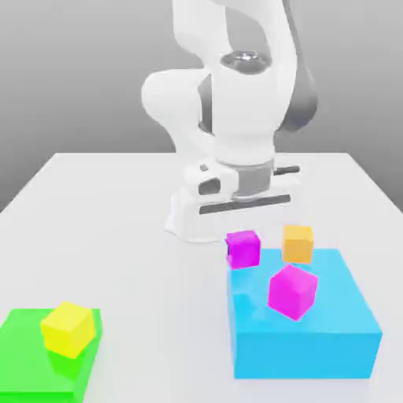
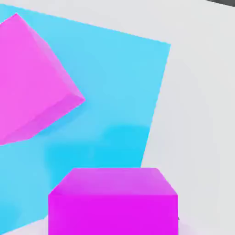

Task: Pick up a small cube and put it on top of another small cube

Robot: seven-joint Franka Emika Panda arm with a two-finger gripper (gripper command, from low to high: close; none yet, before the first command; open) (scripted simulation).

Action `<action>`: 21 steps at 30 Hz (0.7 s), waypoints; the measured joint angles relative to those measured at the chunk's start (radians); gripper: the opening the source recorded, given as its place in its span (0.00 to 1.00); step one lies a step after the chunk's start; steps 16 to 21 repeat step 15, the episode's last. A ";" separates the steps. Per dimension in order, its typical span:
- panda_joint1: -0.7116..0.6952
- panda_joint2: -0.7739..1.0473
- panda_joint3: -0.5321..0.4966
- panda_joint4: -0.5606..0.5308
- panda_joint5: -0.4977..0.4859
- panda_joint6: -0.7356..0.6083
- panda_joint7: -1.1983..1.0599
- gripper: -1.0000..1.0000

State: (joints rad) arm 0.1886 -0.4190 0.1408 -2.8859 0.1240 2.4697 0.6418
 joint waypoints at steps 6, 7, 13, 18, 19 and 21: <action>0.174 -0.193 0.090 -0.018 0.062 -0.173 -0.016 0.00; 0.182 -0.181 0.099 -0.027 0.068 -0.152 -0.017 0.00; 0.184 -0.046 0.130 -0.079 0.084 0.035 -0.018 1.00; 0.184 -0.046 0.130 -0.079 0.084 0.035 -0.018 1.00; 0.184 -0.046 0.130 -0.079 0.084 0.035 -0.018 1.00; 0.184 -0.046 0.130 -0.079 0.084 0.035 -0.018 1.00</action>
